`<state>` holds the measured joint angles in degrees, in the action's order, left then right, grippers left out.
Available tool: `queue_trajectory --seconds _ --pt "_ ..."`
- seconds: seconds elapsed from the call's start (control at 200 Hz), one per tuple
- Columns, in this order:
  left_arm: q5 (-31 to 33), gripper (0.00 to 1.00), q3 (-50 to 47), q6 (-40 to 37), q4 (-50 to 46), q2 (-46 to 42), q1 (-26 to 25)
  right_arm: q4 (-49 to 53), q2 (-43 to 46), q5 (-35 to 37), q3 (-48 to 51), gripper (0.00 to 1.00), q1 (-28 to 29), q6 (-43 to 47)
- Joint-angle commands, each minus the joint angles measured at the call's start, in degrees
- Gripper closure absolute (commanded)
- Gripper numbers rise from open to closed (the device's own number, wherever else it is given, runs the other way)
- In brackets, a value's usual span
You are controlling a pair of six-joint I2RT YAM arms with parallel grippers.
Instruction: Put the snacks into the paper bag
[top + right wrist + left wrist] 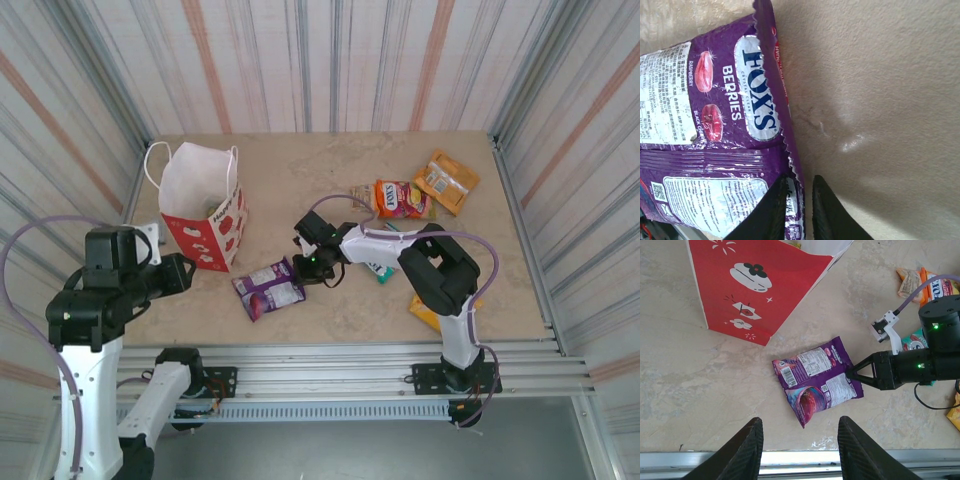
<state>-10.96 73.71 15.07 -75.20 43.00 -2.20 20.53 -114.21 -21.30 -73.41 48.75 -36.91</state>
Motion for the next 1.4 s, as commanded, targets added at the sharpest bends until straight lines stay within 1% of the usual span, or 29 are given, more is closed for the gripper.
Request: queue_trajectory --seconds 0.0,0.03,0.21,0.346,0.501,0.611,0.676,0.731,0.862,0.932,0.977,1.147,1.297,1.393 --pt "-1.0 0.56 1.3 -1.2 -1.1 1.0 0.3 -0.4 0.4 0.7 -0.3 0.96 -0.1 1.3" --pt "-1.1 0.56 1.5 -1.6 -1.0 1.0 0.3 -0.5 1.2 1.3 0.1 1.00 -0.1 1.7" --pt "-2.5 0.55 1.5 -5.3 1.2 0.9 0.2 1.2 8.0 6.2 2.1 1.00 -0.2 6.2" --pt "-5.2 0.53 0.6 -9.6 3.8 0.7 0.3 4.6 13.8 10.6 2.5 1.00 0.0 12.6" --pt "-12.4 0.52 -2.0 -14.2 9.3 -0.4 0.3 8.5 20.0 13.0 1.9 1.00 0.0 23.5" --pt "-20.6 0.51 -4.5 -18.4 13.9 -1.5 0.2 12.5 23.9 14.4 0.2 1.00 -0.4 31.5" --pt "-24.1 0.50 -6.0 -20.1 16.5 -1.8 0.3 15.1 25.7 14.1 -1.5 1.00 -1.0 35.8" --pt "-27.1 0.50 -7.4 -21.4 18.7 -2.1 0.2 17.3 27.1 12.9 -3.0 1.00 -1.8 39.4" --pt "-36.1 0.50 -10.9 -25.3 22.9 -2.5 0.1 23.1 29.6 9.9 -6.3 1.00 -4.3 51.4" --pt "-38.7 0.48 -12.3 -27.0 24.3 -2.7 -0.3 26.1 30.5 7.7 -7.9 1.00 -6.0 57.7" --pt "-39.8 0.47 -13.2 -28.2 25.0 -2.9 -0.8 28.3 30.8 4.9 -9.2 1.00 -7.3 61.3" --pt "-41.3 0.43 -16.5 -33.0 27.7 -3.4 -4.6 34.0 32.1 -3.6 -14.4 1.00 -10.4 72.1" --pt "-39.4 0.39 -18.3 -35.9 30.2 -2.7 -10.7 36.7 32.2 -11.2 -18.5 1.00 -11.3 78.9" --pt "-37.4 0.37 -18.8 -36.8 32.2 -1.2 -14.6 38.8 31.2 -14.2 -21.6 1.00 -11.0 81.1"
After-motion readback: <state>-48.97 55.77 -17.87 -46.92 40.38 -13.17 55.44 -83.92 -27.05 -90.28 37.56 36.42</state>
